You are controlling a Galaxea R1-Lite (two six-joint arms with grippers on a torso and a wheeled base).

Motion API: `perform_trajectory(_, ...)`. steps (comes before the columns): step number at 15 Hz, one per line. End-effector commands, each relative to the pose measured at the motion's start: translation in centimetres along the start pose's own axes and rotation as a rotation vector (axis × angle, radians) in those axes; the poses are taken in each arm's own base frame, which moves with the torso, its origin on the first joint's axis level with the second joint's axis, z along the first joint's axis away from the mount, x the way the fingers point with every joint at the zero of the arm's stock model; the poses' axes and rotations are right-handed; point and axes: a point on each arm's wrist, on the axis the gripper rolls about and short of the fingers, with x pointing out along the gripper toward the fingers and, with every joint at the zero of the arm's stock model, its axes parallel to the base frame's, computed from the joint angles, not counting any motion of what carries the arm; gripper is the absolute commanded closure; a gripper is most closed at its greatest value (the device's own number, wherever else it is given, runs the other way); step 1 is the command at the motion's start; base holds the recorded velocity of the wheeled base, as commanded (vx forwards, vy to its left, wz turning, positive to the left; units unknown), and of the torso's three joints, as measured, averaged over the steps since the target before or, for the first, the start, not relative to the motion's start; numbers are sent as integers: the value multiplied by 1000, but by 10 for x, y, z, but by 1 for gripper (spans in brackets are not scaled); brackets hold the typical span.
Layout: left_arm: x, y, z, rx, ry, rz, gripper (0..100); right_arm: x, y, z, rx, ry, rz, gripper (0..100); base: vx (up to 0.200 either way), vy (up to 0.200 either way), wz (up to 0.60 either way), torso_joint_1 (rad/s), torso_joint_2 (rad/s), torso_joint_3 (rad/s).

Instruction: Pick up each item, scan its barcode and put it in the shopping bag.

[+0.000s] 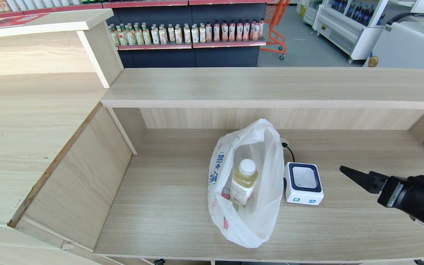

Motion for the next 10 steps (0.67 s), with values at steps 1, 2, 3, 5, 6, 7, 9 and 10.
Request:
perform_trajectory(1,0,0,0,0,2,0,0,-25,-8,0,9,-49,-70,0,0,0,0,0,0,0)
perform_trajectory(2,0,0,0,0,2,0,0,-28,-11,0,24,-43,-95,0,0,0,0,0,0,0)
perform_trajectory(3,0,0,0,0,2,0,0,-33,-11,-1,45,-35,-110,0,0,0,0,0,0,0)
perform_trajectory(5,0,0,0,0,2,0,0,-38,-12,-2,58,-16,-128,0,0,0,0,0,0,0)
perform_trajectory(6,0,0,0,0,2,0,0,-41,-11,-4,60,-8,-133,0,0,0,0,0,0,0)
perform_trajectory(7,0,0,0,0,2,0,0,-42,-11,-4,61,-6,-136,0,0,0,0,0,0,0)
perform_trajectory(9,0,0,0,-3,2,0,0,-42,-12,-4,65,-5,-141,0,0,0,0,0,0,0)
perform_trajectory(10,0,0,0,1,2,0,0,-42,-13,-4,66,-8,-146,0,-200,0,0,2,2,7)
